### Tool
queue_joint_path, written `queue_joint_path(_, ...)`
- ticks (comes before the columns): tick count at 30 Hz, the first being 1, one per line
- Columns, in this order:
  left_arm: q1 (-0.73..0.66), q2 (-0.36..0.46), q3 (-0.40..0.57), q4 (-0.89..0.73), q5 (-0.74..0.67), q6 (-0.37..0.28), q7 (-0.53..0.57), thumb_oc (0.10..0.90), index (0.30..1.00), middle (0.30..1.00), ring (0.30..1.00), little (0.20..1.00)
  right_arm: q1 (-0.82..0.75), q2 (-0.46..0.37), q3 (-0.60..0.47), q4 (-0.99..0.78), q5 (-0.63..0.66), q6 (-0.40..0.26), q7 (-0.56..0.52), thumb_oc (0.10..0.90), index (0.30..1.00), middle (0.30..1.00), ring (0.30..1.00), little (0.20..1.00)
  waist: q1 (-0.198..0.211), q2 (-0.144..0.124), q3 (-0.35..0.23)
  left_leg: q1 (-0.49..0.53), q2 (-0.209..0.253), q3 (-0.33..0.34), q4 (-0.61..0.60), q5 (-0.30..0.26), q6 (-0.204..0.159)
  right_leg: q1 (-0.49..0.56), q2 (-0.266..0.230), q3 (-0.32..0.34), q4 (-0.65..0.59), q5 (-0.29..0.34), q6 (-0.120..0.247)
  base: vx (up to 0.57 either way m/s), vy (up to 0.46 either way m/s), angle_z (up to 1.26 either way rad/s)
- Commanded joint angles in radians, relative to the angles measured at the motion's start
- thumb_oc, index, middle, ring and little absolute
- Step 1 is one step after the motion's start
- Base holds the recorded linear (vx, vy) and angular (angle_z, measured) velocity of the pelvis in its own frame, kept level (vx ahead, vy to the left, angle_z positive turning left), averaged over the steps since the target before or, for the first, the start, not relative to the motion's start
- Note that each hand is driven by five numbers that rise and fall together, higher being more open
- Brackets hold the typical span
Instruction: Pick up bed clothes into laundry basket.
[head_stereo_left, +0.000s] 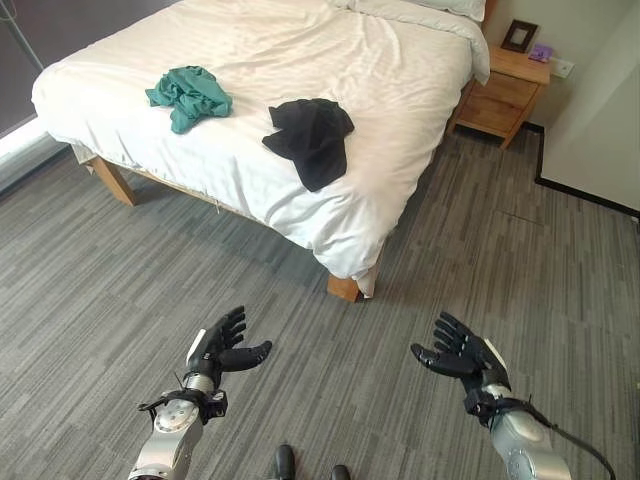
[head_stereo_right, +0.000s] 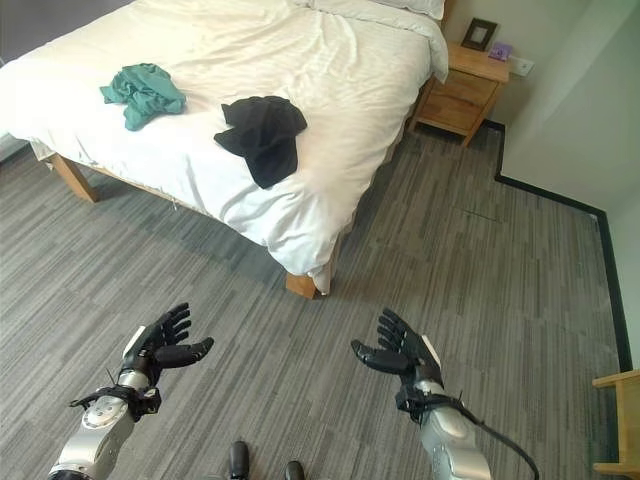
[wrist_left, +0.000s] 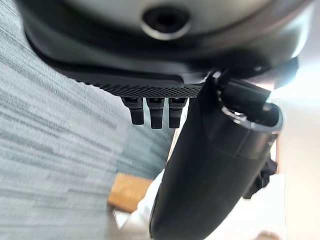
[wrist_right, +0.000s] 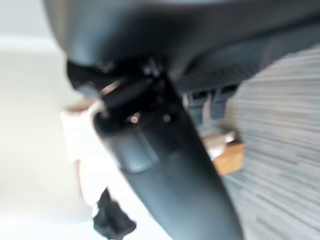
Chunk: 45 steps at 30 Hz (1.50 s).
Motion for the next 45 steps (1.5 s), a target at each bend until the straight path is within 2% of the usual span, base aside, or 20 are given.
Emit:
queue_joint_path(1, -0.065, 0.033, 0.097, -0.015, -0.065, -0.142, 0.089, 0.800, 0.900, 0.900, 0.900, 0.900, -0.124, -0.012, 0.017, -0.146, 0.014, -0.115, 0.001, 0.800, 0.900, 0.900, 0.900, 0.900, 0.076, -0.013, -0.072, -0.003, 0.052, -0.048, 0.115, -0.155, -0.066, -0.111, -0.122, -0.052, 0.073, 0.007, 0.129, 0.03, 0.046, -0.02)
queue_joint_path(7, -0.049, 0.047, 0.126, -0.021, -0.054, -0.140, 0.096, 0.800, 0.900, 0.900, 0.900, 0.900, -0.115, -0.010, 0.001, -0.176, -0.009, -0.111, 0.004, 0.800, 0.900, 0.900, 0.900, 0.900, 0.080, 0.001, -0.049, -0.010, 0.032, -0.055, 0.151, -0.186, -0.038, -0.163, -0.157, -0.052, 0.234, -0.005, 0.152, 0.05, 0.115, 0.04)
queue_joint_path(9, -0.049, 0.050, 0.135, -0.030, -0.046, -0.135, 0.089, 0.800, 0.900, 0.900, 0.900, 0.900, -0.042, -0.010, -0.054, -0.183, -0.058, -0.107, 0.002, 0.800, 0.900, 0.900, 0.900, 0.900, 0.046, 0.018, -0.026, 0.030, 0.001, -0.092, 0.152, -0.205, -0.005, -0.262, -0.177, -0.004, 0.472, 0.116, 0.148, 0.15, 0.218, 0.30)
queue_joint_path(12, -0.056, 0.056, 0.134, -0.037, -0.040, -0.132, 0.085, 0.800, 0.900, 0.900, 0.900, 0.900, -0.003, -0.006, -0.091, -0.169, -0.087, -0.108, -0.006, 0.800, 0.900, 0.900, 0.900, 0.900, 0.018, 0.031, 0.001, 0.048, 0.004, -0.115, 0.161, -0.220, 0.005, -0.346, -0.141, 0.046, 0.621, 0.139, 0.123, 0.11, 0.079, 0.39)
queue_joint_path(13, -0.062, 0.058, 0.132, -0.047, -0.029, -0.130, 0.075, 0.800, 0.900, 0.900, 0.900, 0.900, 0.030, -0.001, -0.124, -0.145, -0.127, -0.109, -0.024, 0.800, 0.900, 0.900, 0.900, 0.900, 0.003, 0.041, 0.009, 0.067, 0.013, -0.130, 0.172, -0.240, 0.005, -0.400, -0.115, 0.047, 0.652, 0.094, 0.113, 0.31, 0.056, 0.51)
queue_joint_path(15, -0.068, 0.053, 0.133, -0.047, -0.033, -0.133, 0.073, 0.800, 0.900, 0.900, 0.900, 0.900, 0.059, 0.008, -0.149, -0.125, -0.121, -0.111, -0.029, 0.800, 0.900, 0.900, 0.900, 0.900, -0.021, 0.042, -0.004, 0.113, 0.018, -0.144, 0.160, -0.257, -0.005, -0.451, -0.064, 0.030, 0.574, 0.015, 0.119, 0.33, 0.012, 0.13)
queue_joint_path(17, -0.071, 0.046, 0.134, -0.048, -0.041, -0.136, 0.071, 0.800, 0.900, 0.900, 0.900, 0.900, 0.080, 0.015, -0.164, -0.114, -0.104, -0.116, -0.029, 0.800, 0.900, 0.900, 0.900, 0.900, -0.042, 0.043, -0.016, 0.156, 0.023, -0.158, 0.147, -0.269, -0.015, -0.453, -0.026, 0.017, 0.485, 0.005, 0.126, 0.44, -0.035, -0.20)
queue_joint_path(18, -0.083, 0.040, 0.128, -0.037, -0.048, -0.139, 0.069, 0.800, 0.900, 0.900, 0.900, 0.900, 0.106, 0.024, -0.170, -0.109, -0.085, -0.124, -0.028, 0.800, 0.900, 0.900, 0.900, 0.900, -0.070, 0.025, -0.032, 0.219, 0.009, -0.177, 0.138, -0.282, -0.029, -0.468, 0.008, -0.031, 0.261, 0.037, 0.151, 0.70, -0.059, -0.03)
queue_joint_path(21, -0.098, 0.037, 0.110, -0.030, -0.046, -0.142, 0.068, 0.800, 0.900, 0.900, 0.900, 0.900, 0.139, 0.025, -0.169, -0.104, -0.072, -0.124, -0.028, 0.800, 0.900, 0.900, 0.900, 0.900, -0.113, 0.035, -0.047, 0.281, 0.019, -0.217, 0.149, -0.284, -0.053, -0.462, 0.038, -0.084, 0.130, 0.097, 0.157, 0.57, -0.074, 0.36)
queue_joint_path(23, -0.099, 0.024, 0.094, -0.035, -0.059, -0.140, 0.059, 0.800, 0.900, 0.900, 0.900, 0.900, 0.176, 0.024, -0.183, -0.113, -0.061, -0.117, -0.021, 0.800, 0.900, 0.900, 0.900, 0.900, -0.141, 0.041, -0.069, 0.302, 0.033, -0.252, 0.191, -0.239, -0.086, -0.442, 0.043, -0.044, 0.152, 0.108, 0.140, 0.46, -0.131, 0.59)
queue_joint_path(26, -0.118, -0.016, 0.067, -0.014, -0.100, -0.144, 0.052, 0.800, 0.900, 0.900, 0.900, 0.900, 0.181, 0.020, -0.193, -0.085, -0.036, -0.126, -0.044, 0.800, 0.900, 0.900, 0.900, 0.900, -0.158, 0.073, -0.098, 0.245, 0.089, -0.231, 0.399, -0.006, -0.184, -0.396, 0.043, -0.032, 0.179, 0.103, 0.098, 0.42, -0.098, 0.69)
queue_joint_path(27, -0.117, -0.016, 0.067, -0.013, -0.100, -0.144, 0.052, 0.800, 0.900, 0.900, 0.900, 0.900, 0.181, 0.020, -0.193, -0.085, -0.036, -0.126, -0.044, 0.800, 0.900, 0.900, 0.900, 0.900, -0.159, 0.077, -0.100, 0.246, 0.093, -0.230, 0.400, -0.010, -0.182, -0.395, 0.046, -0.035, 0.179, 0.098, 0.099, 0.51, -0.213, 0.36)
queue_joint_path(28, -0.147, -0.051, 0.066, -0.004, -0.190, -0.156, 0.064, 0.800, 0.900, 0.900, 0.900, 0.900, 0.168, 0.021, -0.207, -0.085, 0.030, -0.144, -0.071, 0.800, 0.900, 0.900, 0.900, 0.900, -0.164, 0.065, -0.087, 0.126, 0.154, -0.110, 0.637, 0.118, -0.182, -0.314, 0.030, -0.047, 0.172, 0.059, 0.042, 0.55, -0.345, 0.15)
queue_joint_path(29, -0.175, -0.055, 0.050, 0.001, -0.198, -0.151, 0.062, 0.800, 0.900, 0.900, 0.900, 0.900, 0.147, 0.019, -0.207, -0.067, 0.044, -0.154, -0.110, 0.800, 0.900, 0.900, 0.900, 0.900, -0.141, 0.029, -0.061, 0.022, 0.160, -0.041, 0.741, 0.079, -0.132, -0.263, 0.016, -0.021, 0.174, 0.035, 0.009, 0.53, -0.347, 0.26)
queue_joint_path(32, -0.177, -0.060, 0.047, -0.005, -0.182, -0.152, 0.077, 0.800, 0.900, 0.900, 0.900, 0.900, 0.137, 0.015, -0.202, -0.075, 0.042, -0.160, -0.122, 0.800, 0.900, 0.900, 0.900, 0.900, -0.124, 0.022, -0.049, -0.045, 0.159, -0.018, 0.777, 0.053, -0.123, -0.242, 0.010, -0.004, 0.175, 0.021, 0.002, 0.22, -0.102, 0.12)
queue_joint_path(34, -0.181, -0.066, 0.053, -0.004, -0.211, -0.168, 0.092, 0.800, 0.900, 0.900, 0.900, 0.900, 0.115, 0.003, -0.200, -0.090, 0.042, -0.163, -0.133, 0.800, 0.900, 0.900, 0.900, 0.900, -0.104, 0.005, -0.032, -0.141, 0.220, 0.058, 0.690, 0.022, -0.118, -0.195, -0.023, 0.002, 0.182, -0.005, 0.010, 0.31, -0.006, -0.28)
queue_joint_path(36, -0.183, -0.071, 0.060, 0.030, -0.246, -0.184, 0.088, 0.800, 0.900, 0.900, 0.900, 0.900, 0.115, -0.022, -0.195, -0.112, 0.004, -0.166, -0.122, 0.800, 0.900, 0.900, 0.900, 0.900, -0.106, 0.019, -0.034, -0.128, 0.303, 0.141, 0.390, 0.049, -0.157, -0.161, -0.044, -0.005, 0.183, -0.051, 0.031, 0.48, 0.188, -0.11)
queue_joint_path(37, -0.188, -0.064, 0.064, 0.040, -0.244, -0.191, 0.094, 0.800, 0.900, 0.900, 0.900, 0.900, 0.121, -0.028, -0.201, -0.117, -0.014, -0.167, -0.121, 0.800, 0.900, 0.900, 0.900, 0.900, -0.107, 0.028, -0.038, -0.117, 0.307, 0.147, 0.286, 0.059, -0.169, -0.154, -0.044, -0.003, 0.184, -0.063, 0.039, 0.50, 0.244, -0.23)
queue_joint_path(39, -0.190, -0.060, 0.077, 0.052, -0.241, -0.199, 0.103, 0.800, 0.900, 0.900, 0.900, 0.900, 0.133, -0.029, -0.213, -0.113, -0.022, -0.171, -0.122, 0.800, 0.900, 0.900, 0.900, 0.900, -0.105, 0.034, -0.048, -0.084, 0.294, 0.125, 0.113, 0.081, -0.180, -0.114, -0.064, 0.012, 0.177, -0.090, 0.060, 0.35, 0.170, -0.14)
queue_joint_path(45, -0.181, -0.062, 0.115, 0.035, -0.255, -0.235, 0.112, 0.800, 0.900, 0.900, 0.900, 0.900, 0.154, -0.034, -0.260, -0.082, -0.052, -0.165, -0.132, 0.800, 0.900, 0.900, 0.900, 0.900, -0.096, 0.062, -0.078, -0.100, 0.347, 0.011, 0.022, 0.138, -0.235, -0.044, -0.132, 0.093, 0.173, -0.137, 0.103, 0.34, 0.277, -0.24)
